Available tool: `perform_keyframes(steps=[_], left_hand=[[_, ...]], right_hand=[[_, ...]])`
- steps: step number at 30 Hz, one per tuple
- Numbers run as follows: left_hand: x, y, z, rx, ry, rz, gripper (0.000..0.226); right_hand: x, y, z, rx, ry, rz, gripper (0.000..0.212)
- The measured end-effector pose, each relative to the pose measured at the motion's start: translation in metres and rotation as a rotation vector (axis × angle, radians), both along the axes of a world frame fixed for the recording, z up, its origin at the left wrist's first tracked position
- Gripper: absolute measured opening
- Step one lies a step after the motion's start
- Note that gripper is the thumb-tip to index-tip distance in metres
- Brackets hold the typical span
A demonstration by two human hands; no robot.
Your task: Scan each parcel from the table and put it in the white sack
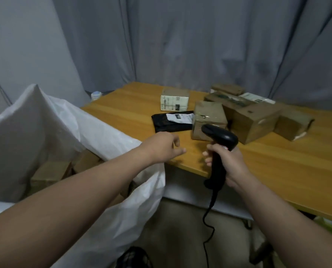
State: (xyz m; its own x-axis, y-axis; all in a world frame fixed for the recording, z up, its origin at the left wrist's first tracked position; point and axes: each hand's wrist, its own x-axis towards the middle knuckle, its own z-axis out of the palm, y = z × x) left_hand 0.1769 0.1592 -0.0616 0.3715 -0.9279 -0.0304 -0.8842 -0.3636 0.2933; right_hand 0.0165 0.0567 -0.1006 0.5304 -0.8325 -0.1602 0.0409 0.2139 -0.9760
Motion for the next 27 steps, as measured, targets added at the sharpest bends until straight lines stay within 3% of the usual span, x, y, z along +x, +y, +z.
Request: perform_keyframes(steps=[6, 10, 15, 19, 24, 27], left_hand=[[-0.03, -0.097, -0.001, -0.286, -0.091, 0.105, 0.066], [-0.046, -0.152, -0.005, -0.142, -0.144, 0.247, 0.084], [-0.046, -0.187, -0.017, 0.019, -0.104, 0.351, 0.089], [-0.046, -0.173, -0.026, -0.08, -0.124, 0.335, 0.071], [-0.06, -0.114, -0.033, -0.15, -0.123, 0.2, 0.074], [-0.064, -0.071, -0.036, -0.227, -0.009, 0.121, 0.074]], right_hand=[[-0.062, -0.05, -0.005, 0.174, -0.168, -0.182, 0.006], [-0.084, -0.058, -0.021, 0.281, -0.252, -0.178, 0.012], [-0.088, -0.058, -0.029, 0.185, -0.251, -0.18, 0.012], [-0.087, -0.058, -0.033, 0.121, -0.233, -0.18, 0.016], [-0.086, -0.057, -0.037, 0.061, -0.219, -0.185, 0.016], [-0.085, -0.056, -0.037, 0.039, -0.213, -0.183, 0.015]])
